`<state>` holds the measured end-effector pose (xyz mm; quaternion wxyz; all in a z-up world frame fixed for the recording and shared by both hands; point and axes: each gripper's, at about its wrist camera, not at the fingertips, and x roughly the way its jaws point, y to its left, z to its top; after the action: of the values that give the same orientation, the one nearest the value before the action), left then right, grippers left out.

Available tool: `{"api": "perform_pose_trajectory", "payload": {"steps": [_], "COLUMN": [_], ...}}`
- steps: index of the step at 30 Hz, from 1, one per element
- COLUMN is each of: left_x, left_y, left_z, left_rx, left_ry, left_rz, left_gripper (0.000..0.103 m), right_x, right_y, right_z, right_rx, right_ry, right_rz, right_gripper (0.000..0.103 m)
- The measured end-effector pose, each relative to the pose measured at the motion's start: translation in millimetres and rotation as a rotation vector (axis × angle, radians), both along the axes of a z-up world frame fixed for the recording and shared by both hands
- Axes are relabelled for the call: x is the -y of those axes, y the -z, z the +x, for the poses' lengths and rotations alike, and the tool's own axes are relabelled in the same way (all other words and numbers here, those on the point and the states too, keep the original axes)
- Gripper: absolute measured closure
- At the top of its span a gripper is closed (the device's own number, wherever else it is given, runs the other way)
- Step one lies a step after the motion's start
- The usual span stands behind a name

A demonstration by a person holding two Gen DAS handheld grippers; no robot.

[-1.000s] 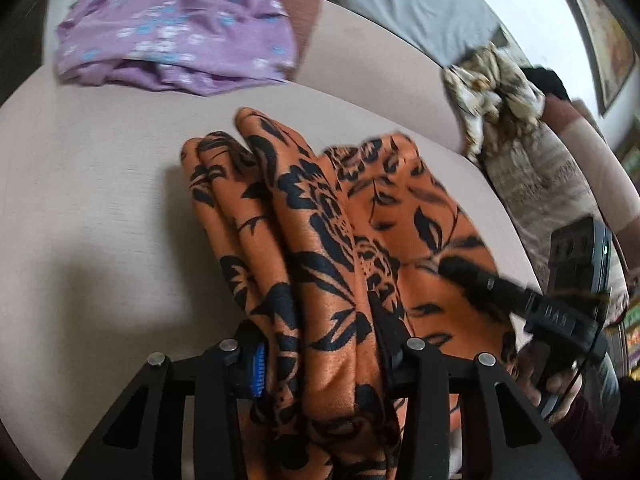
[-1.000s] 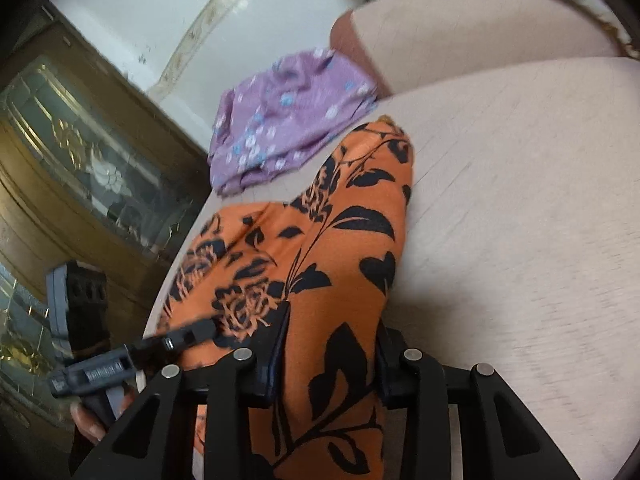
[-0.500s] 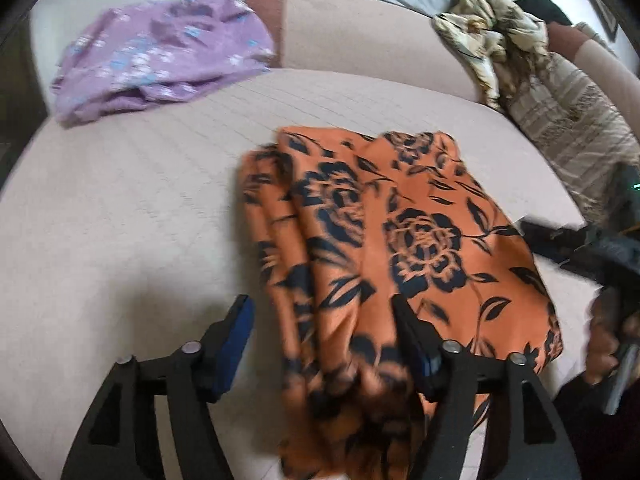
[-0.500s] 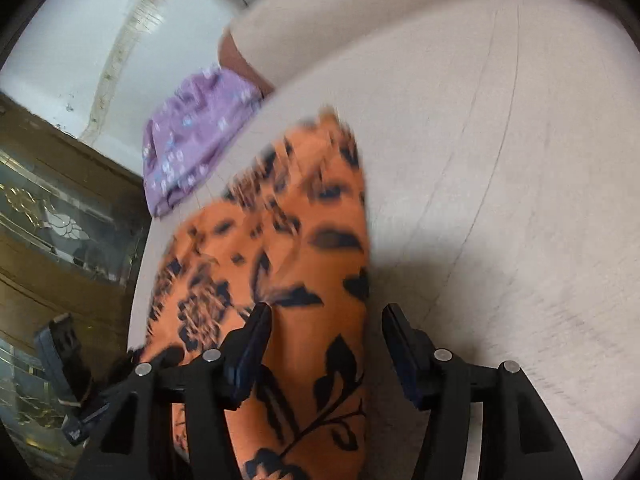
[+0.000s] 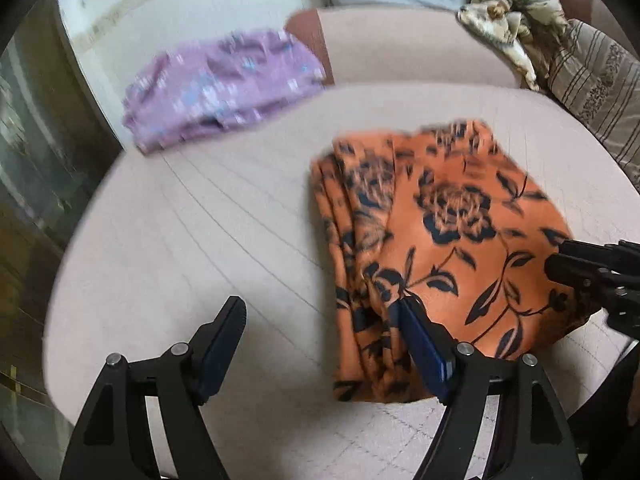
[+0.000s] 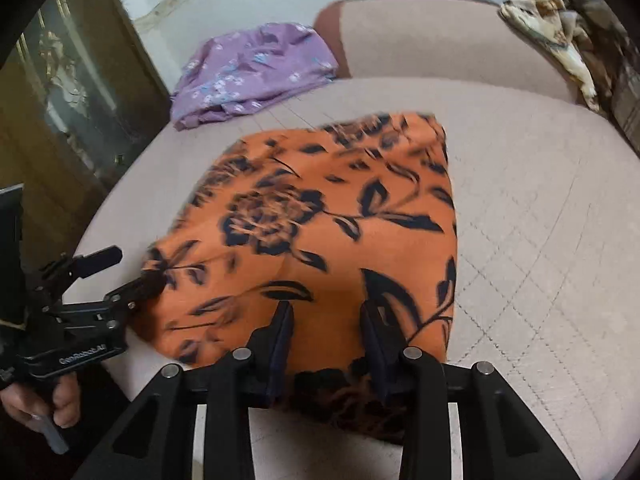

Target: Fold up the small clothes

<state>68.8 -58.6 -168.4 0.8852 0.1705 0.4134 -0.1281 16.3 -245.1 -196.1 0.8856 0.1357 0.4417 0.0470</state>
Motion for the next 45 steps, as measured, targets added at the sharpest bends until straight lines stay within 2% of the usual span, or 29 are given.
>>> {"api": "perform_pose_trajectory", "payload": {"steps": [2, 4, 10, 12, 13, 15, 18, 19, 27, 35, 41, 45], "left_x": [-1.6, -5.5, -14.7, -16.2, -16.6, -15.7, -13.4, -13.3, -12.2, -8.8, -6.0, -8.7], "left_y": [-19.3, -41.3, -93.2, -106.9, -111.3, -123.5, -138.2, -142.1, -167.4, -176.0, -179.3, -181.7], "left_z": [-6.8, -13.4, -33.2, -38.7, -40.6, -45.6, -52.9, -54.9, -66.6, -70.3, -74.6, -74.8], "left_rx": [0.057, 0.115, 0.227, 0.25, 0.259, 0.28, 0.31, 0.32, 0.356, 0.359, 0.393, 0.383], "left_ry": [-0.011, -0.03, -0.087, -0.101, -0.102, -0.106, -0.119, -0.12, -0.149, -0.175, -0.199, -0.197], "left_rz": [0.005, -0.005, -0.047, -0.066, -0.074, -0.089, -0.097, -0.104, -0.139, -0.15, -0.132, -0.15], "left_gripper": [0.023, 0.023, 0.018, 0.016, 0.015, 0.015, 0.006, 0.006, 0.006, 0.005, 0.005, 0.005], "right_x": [5.1, 5.4, 12.5, 13.9, 13.5, 11.9, 7.9, 7.2, -1.3, -4.2, -5.1, -6.0], "right_y": [-16.0, -32.5, -88.6, -104.6, -113.3, -131.9, -154.2, -159.8, -175.1, -173.9, -174.3, -174.2], "right_z": [-16.3, -26.9, -55.9, -62.0, -67.3, -78.8, -91.0, -94.3, -104.6, -107.4, -109.8, -109.9], "right_rx": [0.066, 0.115, 0.248, 0.284, 0.306, 0.359, 0.407, 0.418, 0.46, 0.461, 0.467, 0.466], "right_ry": [0.027, 0.055, 0.122, 0.143, 0.153, 0.162, 0.17, 0.174, 0.165, 0.175, 0.18, 0.18], "right_rz": [0.063, 0.064, -0.037, -0.054, -0.07, -0.108, -0.158, -0.163, -0.194, -0.189, -0.192, -0.192], "right_gripper": [0.064, 0.064, 0.064, 0.054, 0.043, 0.042, 0.042, 0.042, 0.042, 0.042, 0.042, 0.042]}}
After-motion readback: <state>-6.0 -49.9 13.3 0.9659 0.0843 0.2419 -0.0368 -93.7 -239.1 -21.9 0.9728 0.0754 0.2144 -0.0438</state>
